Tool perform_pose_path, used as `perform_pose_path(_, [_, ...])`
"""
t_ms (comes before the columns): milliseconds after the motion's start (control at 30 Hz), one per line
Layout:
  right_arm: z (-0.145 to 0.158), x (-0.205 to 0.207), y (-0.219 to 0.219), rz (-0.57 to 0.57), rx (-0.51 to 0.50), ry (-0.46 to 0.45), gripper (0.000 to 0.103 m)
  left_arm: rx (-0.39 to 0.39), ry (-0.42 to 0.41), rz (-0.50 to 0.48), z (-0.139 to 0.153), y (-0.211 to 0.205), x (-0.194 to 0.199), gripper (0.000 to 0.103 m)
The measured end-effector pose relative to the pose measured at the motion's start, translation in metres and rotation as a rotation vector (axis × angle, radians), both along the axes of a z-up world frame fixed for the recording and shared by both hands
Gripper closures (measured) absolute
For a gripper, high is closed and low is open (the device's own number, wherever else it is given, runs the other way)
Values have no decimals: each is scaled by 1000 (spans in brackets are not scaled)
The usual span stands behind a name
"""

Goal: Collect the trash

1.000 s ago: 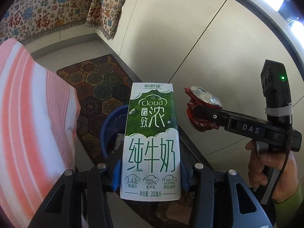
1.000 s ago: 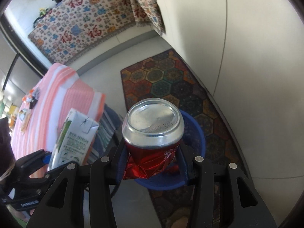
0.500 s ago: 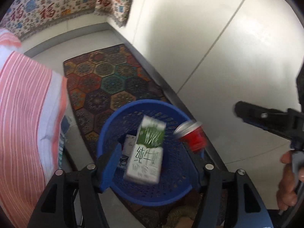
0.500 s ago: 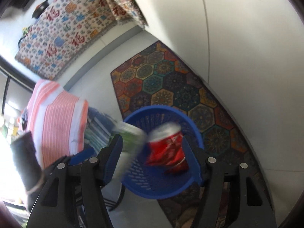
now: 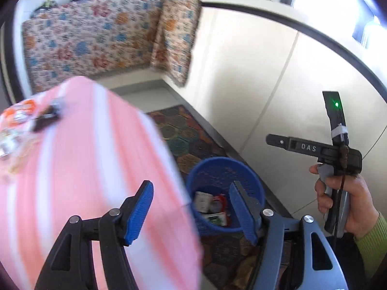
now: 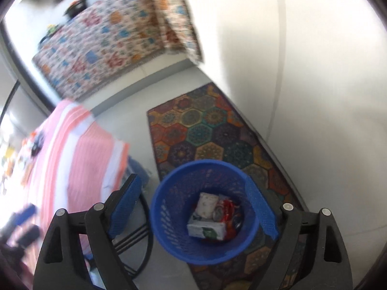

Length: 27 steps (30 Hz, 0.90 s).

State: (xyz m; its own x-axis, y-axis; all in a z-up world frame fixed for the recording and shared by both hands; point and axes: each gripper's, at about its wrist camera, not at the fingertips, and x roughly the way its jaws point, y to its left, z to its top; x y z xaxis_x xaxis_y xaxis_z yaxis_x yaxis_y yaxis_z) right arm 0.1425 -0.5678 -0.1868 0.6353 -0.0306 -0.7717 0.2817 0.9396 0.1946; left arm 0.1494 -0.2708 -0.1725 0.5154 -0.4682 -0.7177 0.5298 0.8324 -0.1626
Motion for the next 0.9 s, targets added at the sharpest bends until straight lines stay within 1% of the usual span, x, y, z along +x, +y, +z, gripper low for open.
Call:
perform_pose_path(33, [2, 2, 15, 31, -30, -6, 14, 13, -17, 38, 2, 21, -3, 30])
perform_pose_path(100, [5, 3, 49, 97, -93, -24, 14, 43, -38, 115, 0, 64, -6, 30])
perform_pose_path(167, [14, 0, 87, 167, -149, -58, 14, 79, -27, 191, -6, 106, -5, 30])
perform_pose_path(200, [21, -3, 113, 215, -176, -86, 14, 93, -16, 225, -9, 126, -5, 30])
perform_pose_path(233, [27, -5, 136, 256, -186, -109, 14, 108, -8, 267, -13, 149, -3, 30])
perform_pose_path(300, [36, -12, 177, 327, -167, -146, 10, 135, -4, 334, -16, 186, 3, 30])
perform_pose_path(333, [40, -13, 205, 369, -152, -160, 8, 147, -4, 363, -18, 205, 8, 30])
perform_pose_path(400, [41, -10, 248, 434, -150, -150, 7, 170, 4, 396, -24, 234, 22, 30])
perform_pose_path(467, [36, 3, 293, 495, -161, -114, 7, 196, 13, 419, -25, 263, 31, 30])
perform_pose_path(500, [31, 10, 310, 510, -168, -99, 7, 202, 19, 426, -27, 272, 37, 29])
perform_pose_path(533, [27, 19, 324, 518, -177, -86, 7, 190, 23, 430, -26, 282, 44, 27])
perform_pose_path(600, [13, 38, 348, 529, -199, -54, 7, 182, 29, 449, -29, 295, 50, 26])
perform_pose_path(633, [5, 46, 354, 527, -225, -42, 7, 184, 31, 455, -30, 296, 52, 21])
perform_pose_path(700, [-7, 53, 363, 515, -265, -17, 7, 187, 35, 451, -30, 294, 53, 20])
perform_pose_path(733, [-15, 57, 364, 515, -263, 7, 7, 197, 32, 448, -28, 293, 49, 18])
perform_pose_path(767, [-15, 59, 367, 514, -243, 13, 6, 203, 32, 445, -29, 292, 47, 17])
perform_pose_path(867, [-20, 63, 354, 503, -173, 27, 2, 198, 34, 444, -27, 292, 44, 16])
perform_pose_path(900, [-20, 63, 356, 505, -181, 31, 1, 197, 35, 444, -28, 292, 43, 16])
